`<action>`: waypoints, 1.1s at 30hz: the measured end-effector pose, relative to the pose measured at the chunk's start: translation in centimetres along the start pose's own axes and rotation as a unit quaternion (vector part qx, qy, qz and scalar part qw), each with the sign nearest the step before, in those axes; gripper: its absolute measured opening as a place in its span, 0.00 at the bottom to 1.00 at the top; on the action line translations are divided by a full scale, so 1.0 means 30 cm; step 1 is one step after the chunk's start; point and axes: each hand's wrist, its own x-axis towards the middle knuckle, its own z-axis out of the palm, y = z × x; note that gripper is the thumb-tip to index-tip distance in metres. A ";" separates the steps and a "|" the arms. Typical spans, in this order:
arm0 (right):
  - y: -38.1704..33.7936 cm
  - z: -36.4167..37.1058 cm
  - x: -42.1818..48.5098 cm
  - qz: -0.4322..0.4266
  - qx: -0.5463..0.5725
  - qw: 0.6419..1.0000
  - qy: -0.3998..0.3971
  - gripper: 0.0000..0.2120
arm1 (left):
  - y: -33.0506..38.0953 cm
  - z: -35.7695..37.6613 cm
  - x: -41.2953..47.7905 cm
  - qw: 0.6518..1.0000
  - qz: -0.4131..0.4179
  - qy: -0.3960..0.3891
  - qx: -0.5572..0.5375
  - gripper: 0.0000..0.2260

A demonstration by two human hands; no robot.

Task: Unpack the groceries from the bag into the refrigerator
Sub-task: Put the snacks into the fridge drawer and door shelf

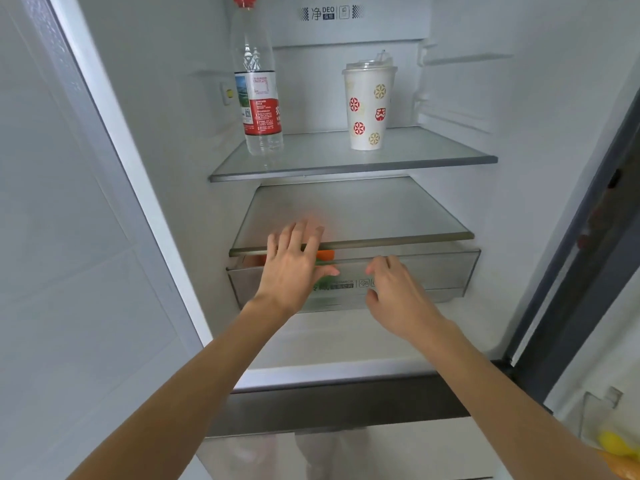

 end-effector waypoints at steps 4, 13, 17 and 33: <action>0.018 0.017 0.084 0.005 -0.003 1.000 0.003 0.16 | -0.019 0.060 0.072 1.000 -0.003 -0.006 0.024 0.34; 0.018 0.051 0.096 0.019 -0.004 1.000 -0.002 0.19 | -0.011 0.087 0.094 0.996 -0.027 -0.054 0.065 0.28; 0.002 0.031 0.043 0.014 0.005 0.999 -0.046 0.20 | -0.018 0.048 0.039 0.996 -0.024 -0.070 0.041 0.26; -0.351 0.152 -0.414 -0.181 0.061 0.930 -0.314 0.16 | -0.053 -0.279 -0.913 0.907 -0.246 -0.333 -0.082 0.11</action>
